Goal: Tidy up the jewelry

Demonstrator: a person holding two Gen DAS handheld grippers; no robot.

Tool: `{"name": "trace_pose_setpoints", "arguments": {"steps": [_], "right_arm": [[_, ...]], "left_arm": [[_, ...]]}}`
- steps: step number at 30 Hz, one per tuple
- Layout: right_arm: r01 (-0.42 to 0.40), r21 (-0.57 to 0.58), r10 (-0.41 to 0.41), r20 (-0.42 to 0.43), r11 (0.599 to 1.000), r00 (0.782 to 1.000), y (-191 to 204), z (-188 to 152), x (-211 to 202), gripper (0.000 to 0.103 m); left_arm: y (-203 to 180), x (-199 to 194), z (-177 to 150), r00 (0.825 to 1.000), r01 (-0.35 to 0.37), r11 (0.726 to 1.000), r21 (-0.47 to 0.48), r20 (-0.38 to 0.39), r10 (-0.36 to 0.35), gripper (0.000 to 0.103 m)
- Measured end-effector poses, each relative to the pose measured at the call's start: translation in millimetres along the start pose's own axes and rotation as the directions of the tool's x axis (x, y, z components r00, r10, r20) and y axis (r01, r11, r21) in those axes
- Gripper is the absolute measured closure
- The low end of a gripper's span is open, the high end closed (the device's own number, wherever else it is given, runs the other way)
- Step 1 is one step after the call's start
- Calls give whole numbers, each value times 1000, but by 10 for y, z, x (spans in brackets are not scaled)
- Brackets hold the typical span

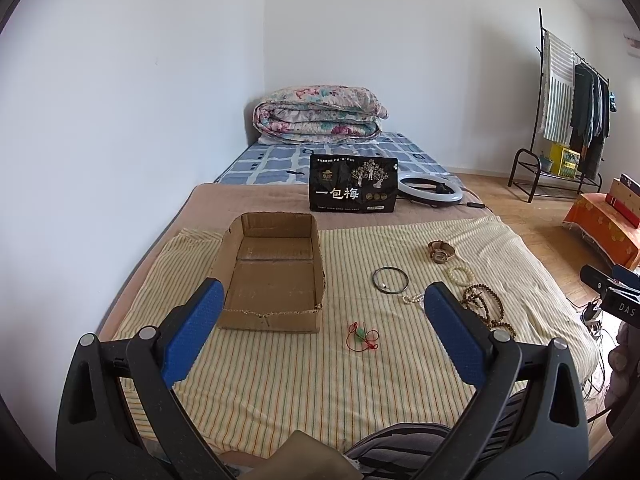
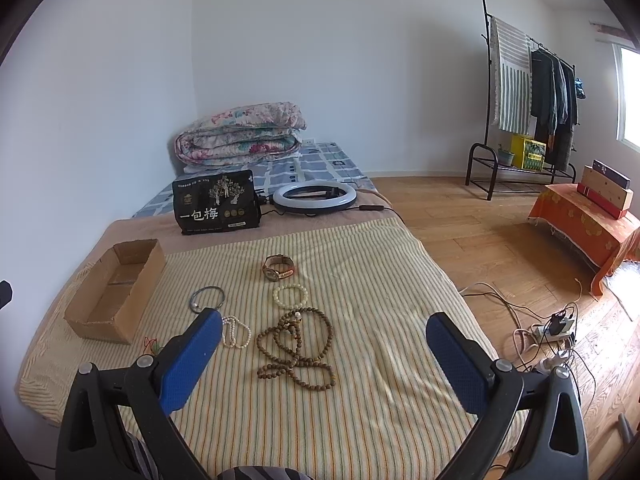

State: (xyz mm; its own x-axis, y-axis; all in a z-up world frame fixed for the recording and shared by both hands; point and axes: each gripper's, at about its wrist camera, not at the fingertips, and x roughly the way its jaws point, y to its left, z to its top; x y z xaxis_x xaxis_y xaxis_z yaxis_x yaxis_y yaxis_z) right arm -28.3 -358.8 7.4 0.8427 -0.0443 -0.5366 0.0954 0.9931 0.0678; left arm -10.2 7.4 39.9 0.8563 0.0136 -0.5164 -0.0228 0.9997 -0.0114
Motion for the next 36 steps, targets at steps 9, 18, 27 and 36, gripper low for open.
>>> {"name": "trace_pose_setpoints", "arguments": {"steps": [9, 18, 27, 36], "right_arm": [[0, -6, 0, 4, 1000, 1000, 17, -15, -21, 0], [-1, -5, 1, 3, 1000, 1000, 22, -10, -28, 0], [-2, -2, 2, -1, 1000, 1000, 24, -19, -27, 0], [-3, 0, 3, -8, 1000, 1000, 0, -37, -16, 0]], "left_arm": [[-37, 1, 60, 1000, 1, 1000, -4, 6, -1, 1], [-53, -36, 124, 1000, 4, 1000, -11, 11, -4, 1], [-50, -44, 78, 1000, 5, 1000, -13, 15, -5, 1], [-60, -41, 43, 1000, 6, 1000, -15, 17, -5, 1]]}}
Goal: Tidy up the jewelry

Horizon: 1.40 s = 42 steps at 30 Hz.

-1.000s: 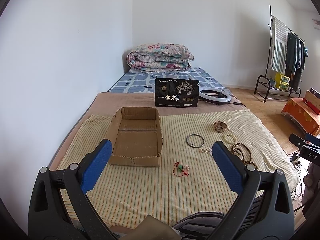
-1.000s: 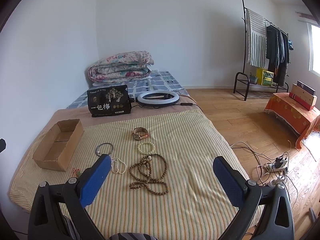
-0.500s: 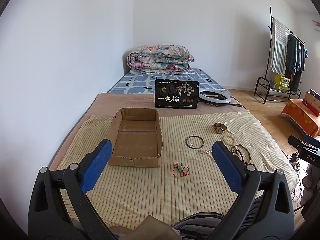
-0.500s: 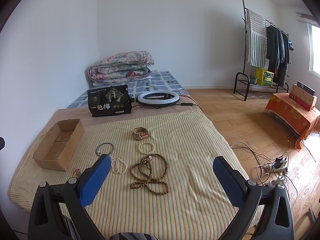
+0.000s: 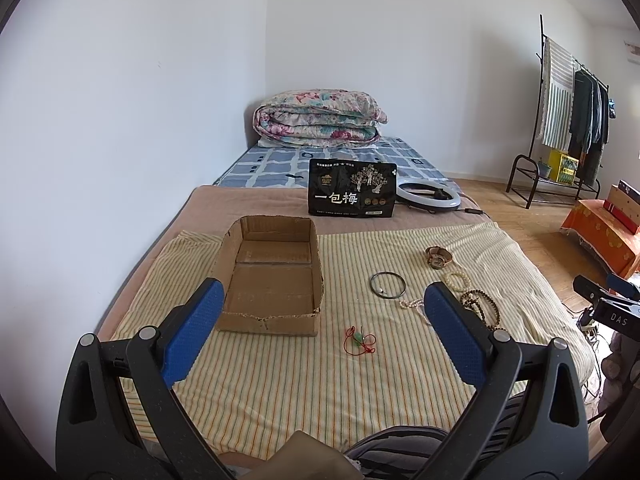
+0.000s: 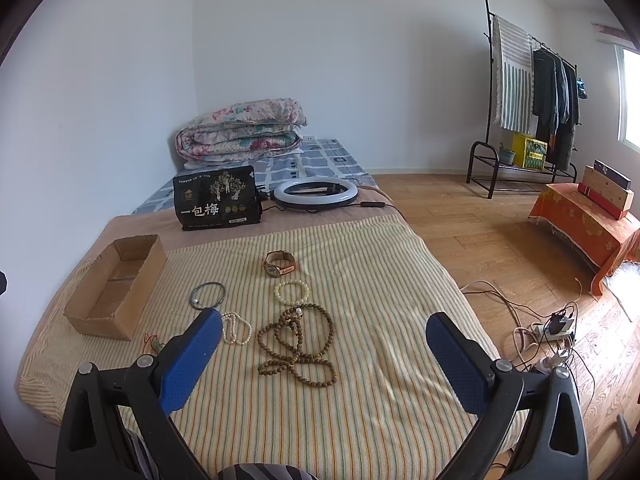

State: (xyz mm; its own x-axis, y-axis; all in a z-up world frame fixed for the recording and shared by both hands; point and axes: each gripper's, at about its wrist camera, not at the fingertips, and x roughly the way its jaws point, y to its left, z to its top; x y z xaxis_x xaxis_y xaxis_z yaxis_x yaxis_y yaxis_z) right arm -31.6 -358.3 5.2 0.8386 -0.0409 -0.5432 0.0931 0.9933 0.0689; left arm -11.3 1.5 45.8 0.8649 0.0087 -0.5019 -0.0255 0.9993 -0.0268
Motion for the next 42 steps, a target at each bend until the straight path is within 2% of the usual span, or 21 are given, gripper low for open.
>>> {"name": "trace_pose_setpoints", "arguments": {"steps": [8, 23, 35, 42], "right_arm": [[0, 0, 0, -2, 1000, 1000, -1, 2, 5, 0], [5, -11, -5, -30, 1000, 1000, -5, -2, 120, 0], [-13, -10, 12, -62, 1000, 998, -102, 9, 321, 0], [-42, -46, 37, -103, 998, 994, -192, 25, 552, 0]], "left_arm": [[-46, -6, 54, 1000, 3, 1000, -1, -2, -3, 1], [-3, 164, -111, 1000, 3, 1000, -6, -20, -3, 1], [280, 474, -282, 998, -28, 999, -26, -55, 26, 1], [279, 667, -395, 996, 19, 1000, 15, -89, -17, 2]]}}
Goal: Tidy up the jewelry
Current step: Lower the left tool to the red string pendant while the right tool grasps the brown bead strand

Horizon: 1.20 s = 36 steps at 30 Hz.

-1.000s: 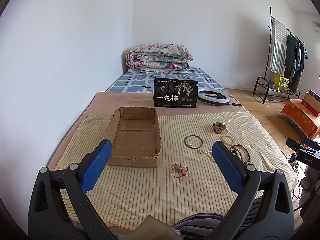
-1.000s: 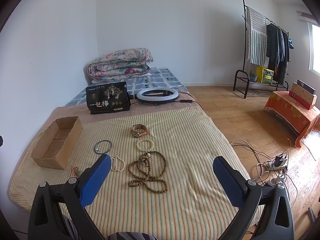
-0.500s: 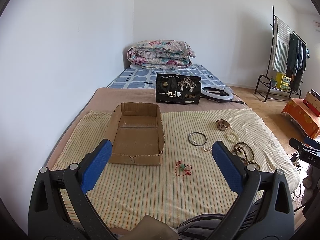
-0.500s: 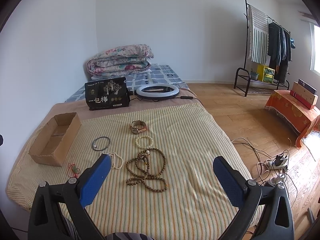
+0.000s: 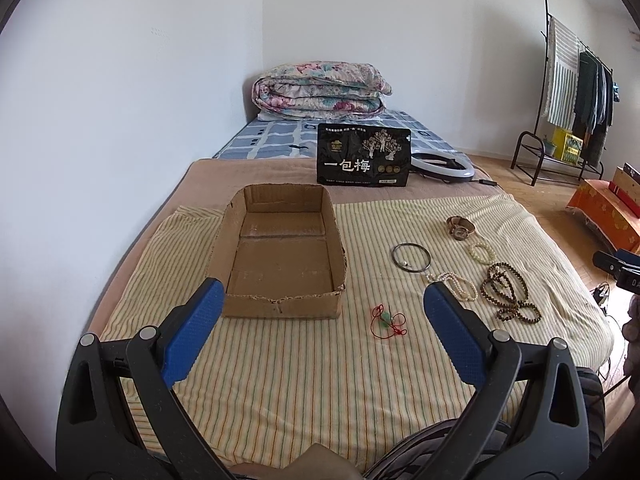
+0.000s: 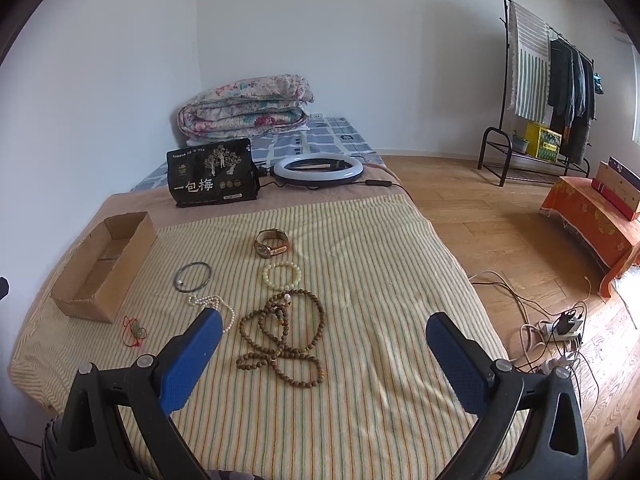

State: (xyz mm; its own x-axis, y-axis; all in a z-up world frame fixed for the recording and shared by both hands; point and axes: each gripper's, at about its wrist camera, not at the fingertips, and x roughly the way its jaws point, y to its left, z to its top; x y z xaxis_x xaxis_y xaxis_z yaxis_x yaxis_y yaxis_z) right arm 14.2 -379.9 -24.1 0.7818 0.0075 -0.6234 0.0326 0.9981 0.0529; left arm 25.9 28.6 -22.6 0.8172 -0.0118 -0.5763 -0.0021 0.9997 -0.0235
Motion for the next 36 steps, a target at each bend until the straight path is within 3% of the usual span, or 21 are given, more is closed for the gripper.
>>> {"name": "trace_pose_setpoints", "arguments": {"steps": [7, 12, 16, 21, 25, 27, 34, 36], "right_arm": [[-101, -43, 96, -109, 994, 989, -22, 5, 417, 0], [-175, -44, 163, -197, 984, 967, -25, -72, 772, 0], [-184, -36, 169, -257, 982, 951, -58, -131, 1005, 0], [-193, -72, 166, -283, 979, 945, -25, -176, 1148, 0], [-216, -81, 182, -306, 973, 935, 2, -183, 1260, 0], [-225, -85, 188, -316, 971, 930, 21, -193, 1330, 0], [-263, -65, 224, -351, 963, 909, 53, -219, 1532, 0], [-273, -71, 231, -360, 959, 904, 83, -236, 1570, 0]], "left_arm": [[-128, 277, -101, 994, 80, 996, 29, -76, -77, 15], [-227, 475, -196, 983, 136, 990, 31, -129, -131, 22], [-307, 646, -267, 972, 167, 985, 34, -173, -159, 28], [-381, 926, -381, 954, 206, 978, 28, -229, -194, 39], [-471, 1197, -444, 940, 224, 974, 20, -269, -211, 40], [-502, 1326, -476, 931, 234, 972, 18, -291, -219, 47], [-591, 1609, -547, 919, 240, 970, 45, -332, -212, 49], [-604, 1671, -560, 919, 236, 970, 53, -337, -206, 54]]}}
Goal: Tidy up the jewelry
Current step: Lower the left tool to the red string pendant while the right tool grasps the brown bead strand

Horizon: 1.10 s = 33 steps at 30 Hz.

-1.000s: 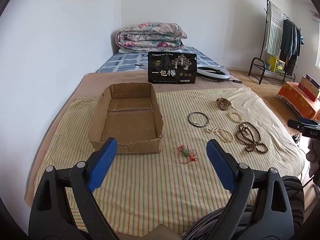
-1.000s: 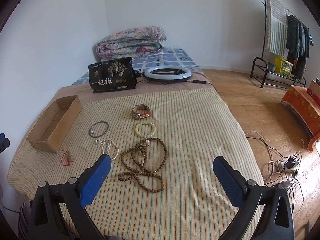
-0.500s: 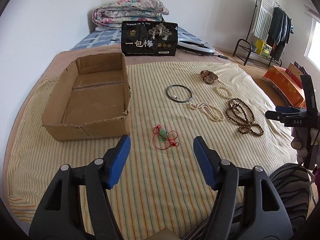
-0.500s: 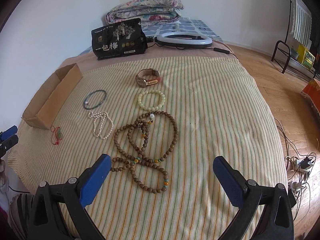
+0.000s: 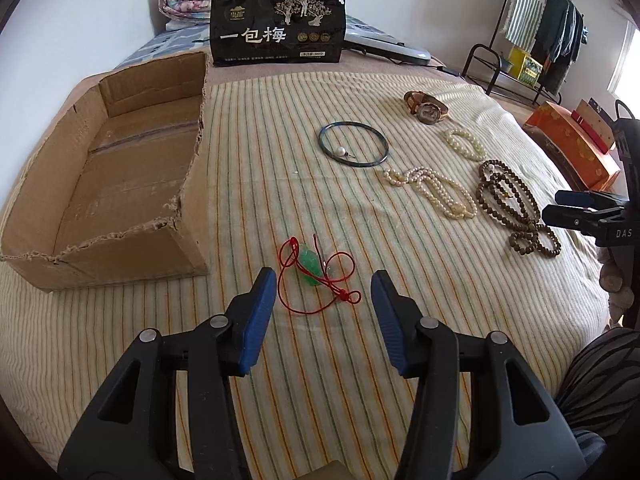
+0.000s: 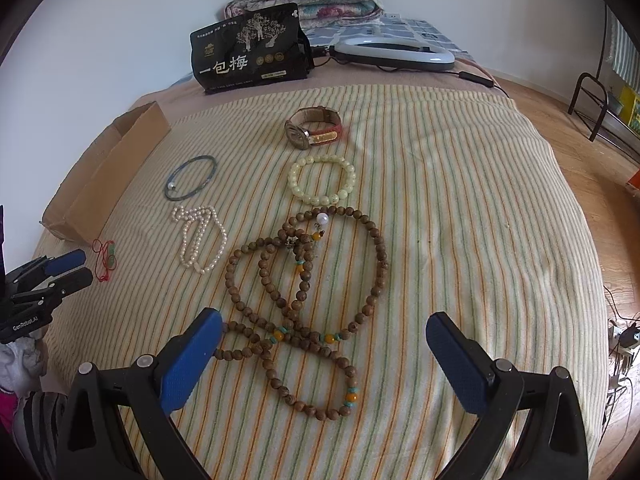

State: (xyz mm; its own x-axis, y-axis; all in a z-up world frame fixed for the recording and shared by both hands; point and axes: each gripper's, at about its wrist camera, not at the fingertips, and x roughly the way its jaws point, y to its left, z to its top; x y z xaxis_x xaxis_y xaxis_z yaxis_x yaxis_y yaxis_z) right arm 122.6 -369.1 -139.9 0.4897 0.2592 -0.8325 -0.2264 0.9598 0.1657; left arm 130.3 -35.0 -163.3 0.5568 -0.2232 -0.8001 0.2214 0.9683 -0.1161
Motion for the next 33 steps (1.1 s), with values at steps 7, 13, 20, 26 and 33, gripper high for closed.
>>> {"name": "trace_pose_setpoints", "arguments": {"steps": [7, 13, 20, 26, 33], "right_arm": [[-32, 10, 32, -33, 999, 999, 0, -6, 144, 0], [-64, 16, 64, -52, 998, 997, 20, 2, 243, 0], [-54, -13, 53, -70, 998, 996, 115, 57, 362, 0], [-15, -101, 6, -95, 995, 995, 300, 83, 457, 0], [38, -147, -54, -108, 988, 993, 353, 59, 495, 4]], "left_arm": [[42, 199, 19, 1000, -10, 1000, -9, -20, 10, 55], [47, 267, 51, 1000, -18, 1000, -12, -16, 18, 61], [19, 321, 81, 1000, -26, 1000, 4, -10, 26, 73], [-19, 332, 88, 1000, -9, 1000, 26, -6, 10, 86], [31, 334, 88, 1000, 28, 1000, 4, -10, -28, 88]]}}
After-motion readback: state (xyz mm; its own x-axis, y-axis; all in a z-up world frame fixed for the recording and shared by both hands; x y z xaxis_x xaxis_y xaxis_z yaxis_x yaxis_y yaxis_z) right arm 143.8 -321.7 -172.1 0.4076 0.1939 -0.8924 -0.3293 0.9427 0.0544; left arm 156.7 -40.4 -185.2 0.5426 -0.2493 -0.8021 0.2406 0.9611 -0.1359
